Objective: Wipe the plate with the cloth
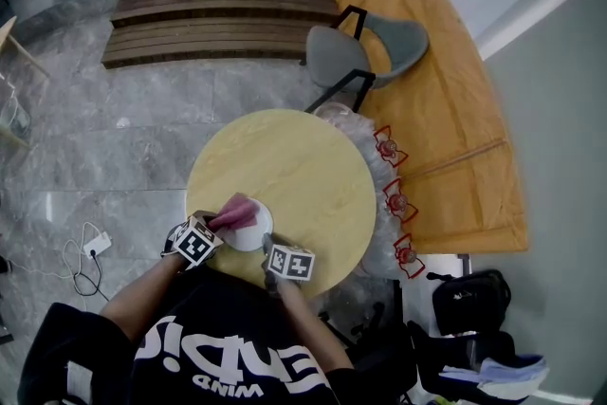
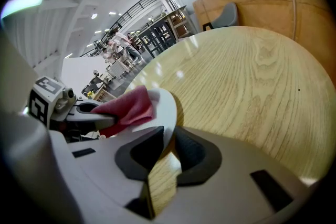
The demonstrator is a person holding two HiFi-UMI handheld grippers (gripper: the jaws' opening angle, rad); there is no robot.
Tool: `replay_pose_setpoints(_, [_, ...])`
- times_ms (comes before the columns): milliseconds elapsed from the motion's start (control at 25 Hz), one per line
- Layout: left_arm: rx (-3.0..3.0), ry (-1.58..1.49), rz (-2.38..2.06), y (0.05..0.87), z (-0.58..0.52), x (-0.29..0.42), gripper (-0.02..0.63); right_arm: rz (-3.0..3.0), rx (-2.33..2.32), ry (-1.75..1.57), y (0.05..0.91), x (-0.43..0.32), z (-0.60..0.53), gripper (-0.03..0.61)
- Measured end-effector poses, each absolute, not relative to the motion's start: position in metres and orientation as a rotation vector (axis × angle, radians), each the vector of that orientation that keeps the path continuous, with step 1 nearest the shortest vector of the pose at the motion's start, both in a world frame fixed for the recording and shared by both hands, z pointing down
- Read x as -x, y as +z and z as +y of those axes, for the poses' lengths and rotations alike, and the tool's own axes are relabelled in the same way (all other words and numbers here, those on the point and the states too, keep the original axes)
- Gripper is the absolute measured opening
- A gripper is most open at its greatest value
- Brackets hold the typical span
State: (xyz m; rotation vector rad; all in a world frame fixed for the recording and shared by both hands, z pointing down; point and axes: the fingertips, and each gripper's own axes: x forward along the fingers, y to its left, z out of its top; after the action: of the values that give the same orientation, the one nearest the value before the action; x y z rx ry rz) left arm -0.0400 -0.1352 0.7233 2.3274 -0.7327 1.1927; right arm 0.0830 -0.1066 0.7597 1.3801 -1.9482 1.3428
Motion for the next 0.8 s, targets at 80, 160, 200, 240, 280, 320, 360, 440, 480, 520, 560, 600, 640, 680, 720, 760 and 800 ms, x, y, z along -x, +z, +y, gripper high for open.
replay_pose_setpoints(80, [-2.329, 1.163, -0.782, 0.718, -0.146, 0.046, 0.052, -1.949, -1.378, 1.343, 0.76, -0.084, -0.106, 0.083])
replay_pose_setpoints(160, [-2.32, 1.135, -0.821, 0.709, -0.156, 0.052, 0.052, -1.95, -1.375, 1.348, 0.76, -0.084, -0.107, 0.083])
replay_pose_setpoints(200, [-2.313, 1.117, -0.838, 0.702, -0.161, 0.055, 0.052, -1.949, -1.369, 1.351, 0.76, -0.083, -0.106, 0.083])
replay_pose_setpoints(240, [-2.314, 1.093, -0.852, 0.695, -0.165, 0.057, 0.052, -1.947, -1.361, 1.351, 0.759, -0.083, -0.106, 0.083])
replay_pose_setpoints(280, [-2.32, 1.067, -0.864, 0.687, -0.17, 0.057, 0.052, -1.944, -1.349, 1.35, 0.759, -0.083, -0.105, 0.083])
replay_pose_setpoints(320, [-2.33, 1.042, -0.872, 0.679, -0.175, 0.057, 0.052, -1.943, -1.336, 1.348, 0.757, -0.083, -0.104, 0.083])
replay_pose_setpoints(360, [-2.339, 1.02, -0.877, 0.67, -0.179, 0.056, 0.052, -1.945, -1.324, 1.348, 0.755, -0.082, -0.103, 0.083])
replay_pose_setpoints(440, [-2.354, 0.986, -0.878, 0.655, -0.186, 0.053, 0.052, -1.955, -1.308, 1.344, 0.75, -0.082, -0.102, 0.083])
replay_pose_setpoints(480, [-2.361, 0.973, -0.876, 0.649, -0.188, 0.051, 0.052, -1.963, -1.305, 1.339, 0.746, -0.083, -0.102, 0.083])
replay_pose_setpoints(520, [-2.37, 0.964, -0.873, 0.642, -0.19, 0.049, 0.052, -1.974, -1.305, 1.329, 0.742, -0.084, -0.103, 0.083])
replay_pose_setpoints(560, [-2.382, 0.957, -0.869, 0.636, -0.192, 0.046, 0.052, -1.989, -1.31, 1.313, 0.736, -0.085, -0.105, 0.083])
replay_pose_setpoints(600, [-2.396, 0.949, -0.864, 0.629, -0.193, 0.043, 0.052, -2.007, -1.324, 1.29, 0.727, -0.088, -0.108, 0.083])
replay_pose_setpoints(640, [-2.411, 0.938, -0.857, 0.621, -0.194, 0.039, 0.052, -2.028, -1.344, 1.259, 0.715, -0.09, -0.113, 0.083])
replay_pose_setpoints(680, [-2.43, 0.921, -0.851, 0.611, -0.195, 0.034, 0.052, -2.055, -1.367, 1.215, 0.7, -0.093, -0.118, 0.083])
replay_pose_setpoints(720, [-2.451, 0.896, -0.844, 0.6, -0.195, 0.029, 0.052, -2.092, -1.392, 1.159, 0.682, -0.094, -0.125, 0.083])
replay_pose_setpoints(760, [-2.476, 0.866, -0.84, 0.588, -0.195, 0.023, 0.052, -2.138, -1.418, 1.094, 0.66, -0.095, -0.131, 0.083])
replay_pose_setpoints(800, [-2.503, 0.831, -0.838, 0.576, -0.195, 0.017, 0.052, -2.189, -1.447, 1.02, 0.637, -0.095, -0.138, 0.081])
